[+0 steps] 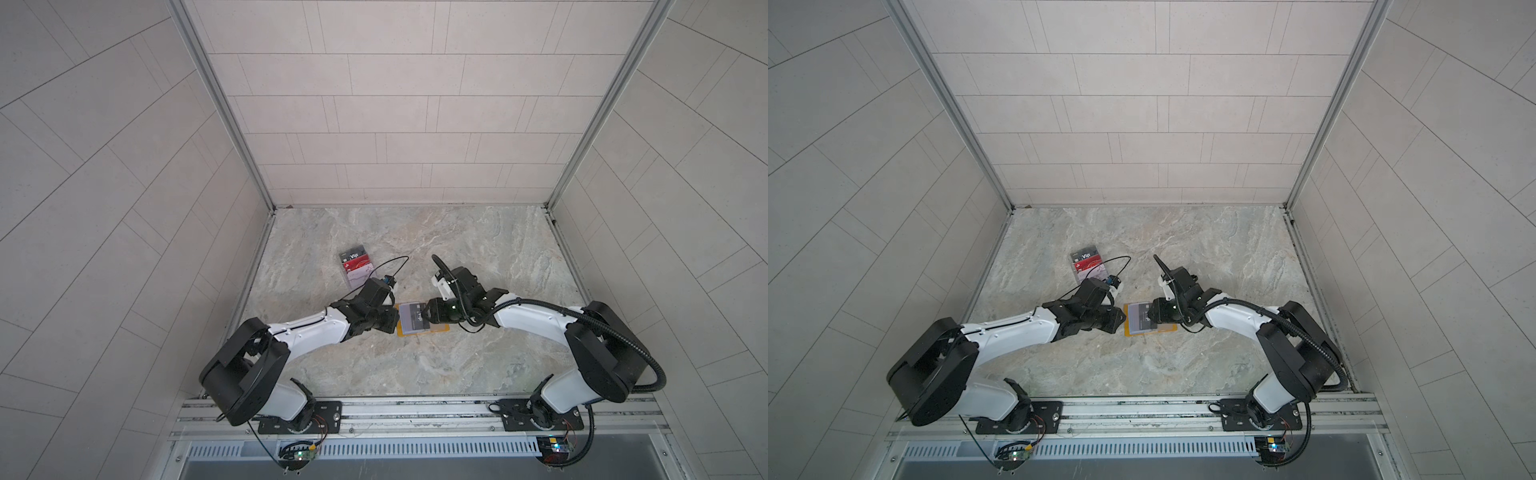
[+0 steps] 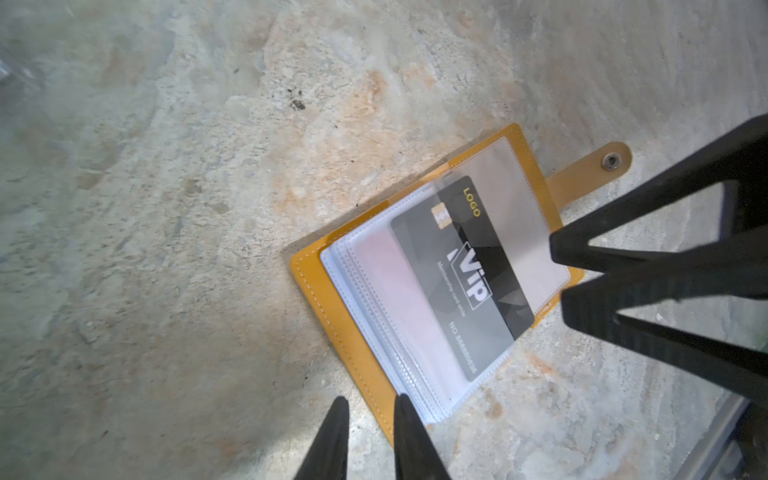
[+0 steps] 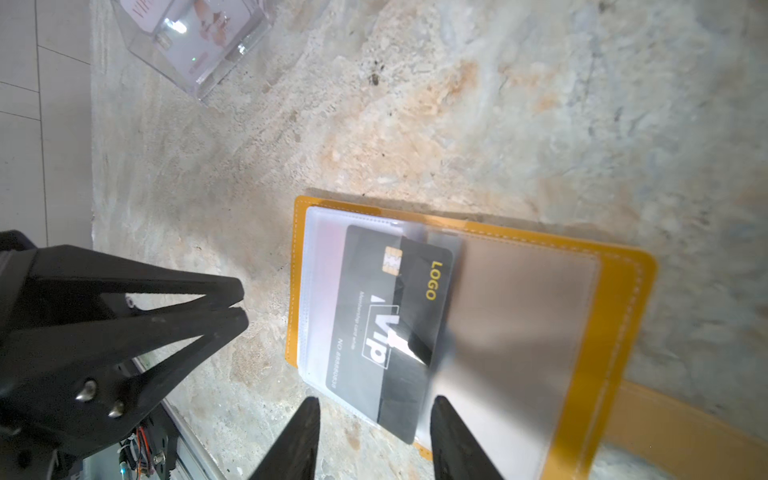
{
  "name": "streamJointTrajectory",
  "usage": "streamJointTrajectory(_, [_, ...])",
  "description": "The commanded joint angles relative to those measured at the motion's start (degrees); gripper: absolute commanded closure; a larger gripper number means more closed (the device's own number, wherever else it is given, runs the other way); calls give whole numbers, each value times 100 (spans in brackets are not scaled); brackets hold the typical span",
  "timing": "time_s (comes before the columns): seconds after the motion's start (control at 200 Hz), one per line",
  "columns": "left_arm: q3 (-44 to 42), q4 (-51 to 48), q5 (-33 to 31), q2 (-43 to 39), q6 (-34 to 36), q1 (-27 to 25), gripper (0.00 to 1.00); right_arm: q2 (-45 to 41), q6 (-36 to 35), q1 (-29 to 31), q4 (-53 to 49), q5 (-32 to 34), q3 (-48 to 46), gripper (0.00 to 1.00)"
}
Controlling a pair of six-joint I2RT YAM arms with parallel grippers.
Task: Take the credit cards out of the card holder
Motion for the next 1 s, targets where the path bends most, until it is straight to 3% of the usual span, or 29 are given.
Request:
streamJointTrajectory(0.0, [8, 293, 259, 64, 260, -22, 77, 120, -101, -58, -128, 120, 141, 53])
streamJointTrajectory(0.546, [111, 498, 130, 857, 279, -24, 82, 829, 349, -340, 959, -1004, -11, 53])
streamJointTrajectory(0.996, [-17, 604, 1, 1095, 86, -24, 83, 721, 953, -590, 2315, -1837, -485, 57])
